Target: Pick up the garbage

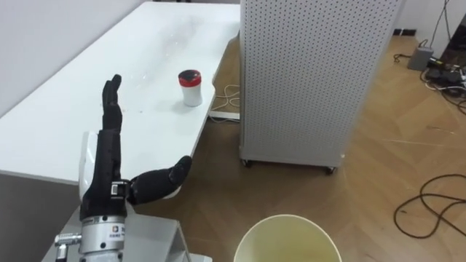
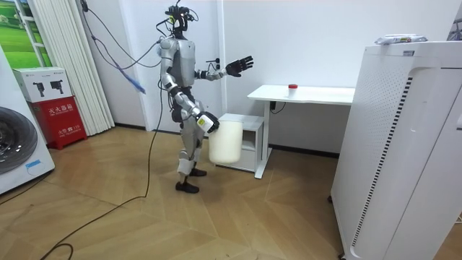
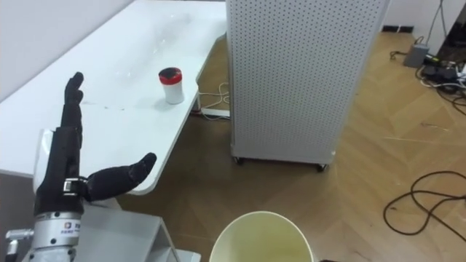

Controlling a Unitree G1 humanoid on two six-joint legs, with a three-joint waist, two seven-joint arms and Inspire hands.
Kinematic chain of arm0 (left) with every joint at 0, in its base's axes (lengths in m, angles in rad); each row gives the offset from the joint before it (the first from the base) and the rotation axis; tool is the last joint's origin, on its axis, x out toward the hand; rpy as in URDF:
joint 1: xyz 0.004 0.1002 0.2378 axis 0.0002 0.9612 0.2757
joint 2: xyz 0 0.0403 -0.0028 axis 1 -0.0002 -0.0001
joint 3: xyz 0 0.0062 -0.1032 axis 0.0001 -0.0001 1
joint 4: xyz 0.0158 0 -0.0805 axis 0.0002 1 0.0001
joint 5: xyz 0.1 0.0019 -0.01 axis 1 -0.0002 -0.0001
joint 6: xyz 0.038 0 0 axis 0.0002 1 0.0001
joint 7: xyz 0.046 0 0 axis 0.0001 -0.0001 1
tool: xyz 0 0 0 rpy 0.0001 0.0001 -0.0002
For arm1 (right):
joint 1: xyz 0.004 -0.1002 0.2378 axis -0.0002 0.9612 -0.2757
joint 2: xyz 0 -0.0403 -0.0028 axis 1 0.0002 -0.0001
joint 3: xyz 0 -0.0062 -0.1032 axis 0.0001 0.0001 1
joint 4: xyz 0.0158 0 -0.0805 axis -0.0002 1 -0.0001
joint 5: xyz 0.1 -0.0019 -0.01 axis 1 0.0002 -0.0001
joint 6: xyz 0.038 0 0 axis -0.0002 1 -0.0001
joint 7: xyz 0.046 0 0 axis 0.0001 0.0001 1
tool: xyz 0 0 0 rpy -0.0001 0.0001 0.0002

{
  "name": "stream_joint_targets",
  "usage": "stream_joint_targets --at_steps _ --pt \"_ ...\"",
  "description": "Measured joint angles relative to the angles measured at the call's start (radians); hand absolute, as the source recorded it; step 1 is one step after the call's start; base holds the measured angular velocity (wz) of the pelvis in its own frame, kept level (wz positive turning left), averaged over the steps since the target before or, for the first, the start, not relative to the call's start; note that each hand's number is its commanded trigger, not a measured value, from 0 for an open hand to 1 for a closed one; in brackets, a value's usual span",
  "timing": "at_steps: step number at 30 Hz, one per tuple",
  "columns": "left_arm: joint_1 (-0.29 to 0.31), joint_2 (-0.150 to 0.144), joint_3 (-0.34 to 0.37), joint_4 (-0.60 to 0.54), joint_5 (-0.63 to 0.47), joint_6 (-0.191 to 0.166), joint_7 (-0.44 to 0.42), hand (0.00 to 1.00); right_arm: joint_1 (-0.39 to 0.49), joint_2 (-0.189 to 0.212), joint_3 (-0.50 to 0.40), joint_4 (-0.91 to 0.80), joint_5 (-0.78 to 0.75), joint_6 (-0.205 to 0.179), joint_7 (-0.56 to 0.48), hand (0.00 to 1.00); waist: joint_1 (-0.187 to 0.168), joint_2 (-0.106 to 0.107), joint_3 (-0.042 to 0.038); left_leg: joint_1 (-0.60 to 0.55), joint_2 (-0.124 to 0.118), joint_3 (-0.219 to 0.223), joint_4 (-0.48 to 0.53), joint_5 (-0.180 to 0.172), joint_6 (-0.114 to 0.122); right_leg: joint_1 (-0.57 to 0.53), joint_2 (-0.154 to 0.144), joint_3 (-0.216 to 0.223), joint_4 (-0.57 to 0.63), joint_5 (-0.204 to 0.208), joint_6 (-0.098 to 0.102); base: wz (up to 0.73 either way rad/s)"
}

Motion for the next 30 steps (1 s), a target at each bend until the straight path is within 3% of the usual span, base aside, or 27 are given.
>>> stream_joint_targets --at_steps 4,8,9,10,11,12,14,15,16,17,18,19,20,22,24,26,27,28,29,30 --pt "0.008 0.000 0.000 0.004 0.002 0.000 -0.001 0.00 0.005 -0.005 -0.001 0.000 0.001 0.005 0.000 1.00 -0.002 0.004 0.0048 0.013 -0.016 0.002 0.020 -0.035 0.014 -0.049 -0.036 -0.054 0.139 -0.034 0.025 -0.09" --pt "0.010 0.000 0.001 0.006 0.002 0.000 -0.002 0.00 0.007 -0.004 0.000 0.001 0.002 0.020 0.005 1.00 0.002 0.012 0.0093 -0.009 -0.022 0.005 0.057 -0.060 0.041 -0.074 -0.064 -0.113 0.184 -0.032 0.028 -0.08" --pt "0.009 -0.002 0.001 0.006 0.002 0.000 -0.002 0.00 0.005 -0.006 -0.001 0.001 0.005 0.020 0.006 1.00 0.005 0.020 0.0138 -0.022 -0.023 0.002 0.077 -0.070 0.055 -0.107 -0.068 -0.111 0.218 -0.024 0.043 -0.33" --pt "0.012 -0.004 0.001 0.006 0.004 0.000 -0.003 0.00 0.006 -0.007 0.001 0.003 0.005 0.020 0.014 1.00 0.019 0.032 0.0198 -0.025 -0.022 -0.011 0.087 -0.077 0.063 -0.169 -0.069 -0.103 0.273 -0.021 0.070 -0.43" --pt "0.014 -0.004 0.001 0.005 0.003 0.000 -0.002 0.00 0.007 -0.007 0.002 0.003 0.005 0.022 0.020 1.00 0.024 0.036 0.0186 -0.028 -0.022 -0.022 0.090 -0.080 0.066 -0.196 -0.065 -0.101 0.257 -0.022 0.070 -0.31" --pt "0.014 -0.003 0.001 0.006 -0.001 0.000 -0.002 0.00 0.008 -0.006 0.003 0.003 0.004 0.023 0.037 1.00 0.022 0.041 0.0200 -0.031 -0.022 -0.032 0.092 -0.082 0.069 -0.239 -0.063 -0.109 0.192 -0.010 0.060 0.06" --pt "0.018 -0.006 -0.002 0.006 -0.004 0.000 -0.008 0.00 0.017 -0.006 0.002 0.004 0.001 0.023 0.052 1.00 0.005 0.036 0.0176 -0.021 -0.028 -0.036 0.093 -0.089 0.072 -0.273 -0.070 -0.110 0.059 0.058 0.061 0.25" --pt "0.025 -0.005 0.000 0.006 -0.009 0.000 -0.008 0.00 0.020 -0.007 0.003 0.012 -0.010 0.024 0.058 1.00 -0.004 0.032 0.0169 -0.001 -0.033 -0.039 0.094 -0.102 0.067 -0.271 -0.072 -0.116 -0.007 0.114 0.051 0.20" --pt "0.033 -0.005 0.000 0.007 -0.019 0.000 -0.009 0.00 0.027 -0.006 0.004 0.023 -0.033 0.024 0.059 1.00 -0.008 0.033 0.0102 0.022 -0.033 -0.049 0.100 -0.124 0.060 -0.255 -0.074 -0.119 -0.019 0.159 0.025 0.17" --pt "0.035 -0.005 0.000 0.007 -0.019 0.000 -0.009 0.00 0.029 -0.008 0.004 0.028 -0.038 0.024 0.059 1.00 -0.010 0.038 0.0017 0.028 -0.029 -0.055 0.105 -0.134 0.054 -0.249 -0.071 -0.119 -0.015 0.170 0.015 0.13" --pt "0.035 -0.002 0.002 0.005 -0.017 0.000 -0.008 0.00 0.031 -0.007 0.002 0.027 -0.038 0.024 0.056 1.00 -0.006 0.041 -0.0045 0.050 -0.022 -0.057 0.103 -0.148 0.044 -0.244 -0.059 -0.119 0.013 0.174 0.008 0.07" --pt "0.033 0.000 0.005 0.005 -0.016 0.000 -0.008 0.00 0.028 -0.008 0.002 0.025 -0.037 0.023 0.059 1.00 -0.005 0.037 -0.0031 0.076 -0.016 -0.055 0.100 -0.164 0.033 -0.241 -0.056 -0.122 0.054 0.179 0.001 0.04" --pt "0.034 0.000 0.005 0.006 -0.016 0.000 -0.008 0.00 0.028 -0.009 0.002 0.025 -0.037 0.022 0.063 1.00 -0.002 0.038 -0.0036 0.088 -0.007 -0.052 0.100 -0.172 0.027 -0.241 -0.052 -0.128 0.079 0.159 -0.005 0.00" --pt "0.036 0.002 0.013 0.001 -0.018 0.000 -0.008 0.00 0.017 -0.006 0.004 0.022 -0.031 0.022 0.089 1.00 0.005 0.035 -0.0067 0.107 0.027 -0.047 0.134 -0.198 -0.008 -0.236 -0.026 -0.150 0.133 0.094 -0.032 0.00" --pt "0.038 0.001 0.021 0.001 -0.018 0.001 -0.012 0.00 0.011 -0.005 0.004 0.016 -0.030 0.018 0.109 1.00 0.007 0.022 -0.0045 0.103 0.050 -0.048 0.209 -0.199 -0.012 -0.227 -0.017 -0.168 0.172 0.056 -0.047 -0.05" --pt "0.045 0.000 0.024 -0.001 -0.018 0.001 -0.017 0.00 0.012 -0.006 0.005 0.015 -0.032 0.018 0.128 1.00 0.018 0.022 -0.0040 0.083 0.087 -0.043 0.350 -0.192 -0.024 -0.192 0.004 -0.172 0.186 0.016 -0.064 -0.31" --pt "0.045 0.000 0.026 -0.007 -0.018 0.001 -0.024 0.00 0.012 -0.006 0.005 0.014 -0.032 0.018 0.131 1.00 0.029 0.025 -0.0028 0.053 0.119 -0.041 0.468 -0.166 -0.063 -0.162 0.023 -0.186 0.189 -0.010 -0.078 -0.48" --pt "0.047 0.000 0.030 -0.014 -0.017 0.001 -0.029 0.00 0.011 -0.007 0.005 0.013 -0.032 0.018 0.132 1.00 0.030 0.027 -0.0021 0.013 0.150 -0.044 0.584 -0.111 -0.076 -0.134 0.040 -0.201 0.187 -0.034 -0.090 -0.45" --pt "0.047 0.000 0.030 -0.016 -0.018 0.001 -0.029 0.00 0.012 -0.007 0.005 0.013 -0.031 0.018 0.132 1.00 0.030 0.026 -0.0017 -0.007 0.160 -0.047 0.636 -0.073 -0.075 -0.120 0.047 -0.201 0.186 -0.043 -0.095 -0.29" --pt "0.047 0.000 0.031 -0.018 -0.018 0.001 -0.029 0.00 0.012 -0.008 0.006 0.013 -0.031 0.018 0.131 1.00 0.028 0.018 0.0019 -0.045 0.171 -0.060 0.727 0.025 -0.070 -0.093 0.054 -0.197 0.180 -0.062 -0.102 -0.12"
